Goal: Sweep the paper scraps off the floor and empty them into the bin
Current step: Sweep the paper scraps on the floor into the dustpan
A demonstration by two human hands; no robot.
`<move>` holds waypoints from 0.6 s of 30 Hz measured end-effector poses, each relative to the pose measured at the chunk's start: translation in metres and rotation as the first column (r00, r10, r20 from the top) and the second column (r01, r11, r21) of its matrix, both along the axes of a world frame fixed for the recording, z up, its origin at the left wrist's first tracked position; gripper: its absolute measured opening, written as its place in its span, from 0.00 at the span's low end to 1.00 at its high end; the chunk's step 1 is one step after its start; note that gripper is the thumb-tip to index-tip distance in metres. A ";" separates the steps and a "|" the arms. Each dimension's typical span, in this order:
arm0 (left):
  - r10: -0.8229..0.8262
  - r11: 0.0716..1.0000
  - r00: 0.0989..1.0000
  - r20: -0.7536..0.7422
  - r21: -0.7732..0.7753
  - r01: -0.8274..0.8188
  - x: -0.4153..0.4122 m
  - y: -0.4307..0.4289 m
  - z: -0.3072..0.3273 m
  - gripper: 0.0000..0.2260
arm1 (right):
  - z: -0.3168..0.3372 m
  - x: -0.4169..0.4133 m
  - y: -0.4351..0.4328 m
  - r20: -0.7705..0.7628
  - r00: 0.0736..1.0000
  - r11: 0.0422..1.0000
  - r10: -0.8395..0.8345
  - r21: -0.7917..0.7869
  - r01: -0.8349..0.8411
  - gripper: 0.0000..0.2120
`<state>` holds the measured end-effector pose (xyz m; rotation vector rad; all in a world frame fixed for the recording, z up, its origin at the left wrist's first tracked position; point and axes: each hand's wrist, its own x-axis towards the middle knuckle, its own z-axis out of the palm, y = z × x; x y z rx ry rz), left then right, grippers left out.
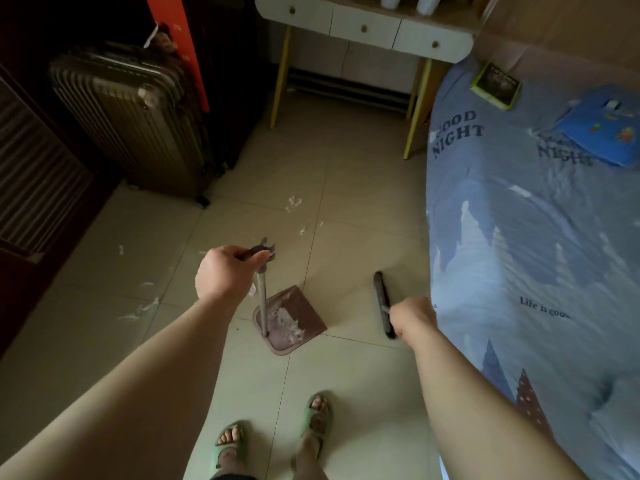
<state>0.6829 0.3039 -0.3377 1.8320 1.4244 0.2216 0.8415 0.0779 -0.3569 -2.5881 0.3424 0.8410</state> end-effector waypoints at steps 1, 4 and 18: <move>0.016 1.000 1.000 0.000 0.004 -0.016 0.000 -0.003 -0.002 0.10 | -0.003 -0.004 0.007 0.004 1.000 1.000 0.028 0.010 -0.028 0.14; 0.049 0.999 0.999 -0.005 0.022 -0.049 0.002 -0.009 -0.004 0.11 | -0.008 -0.016 0.028 -0.015 0.996 0.993 0.093 0.068 -0.092 0.10; -0.003 1.000 1.000 0.016 0.012 0.002 0.057 -0.028 0.004 0.10 | 0.012 0.057 -0.008 0.100 0.993 0.993 0.070 0.088 -0.079 0.12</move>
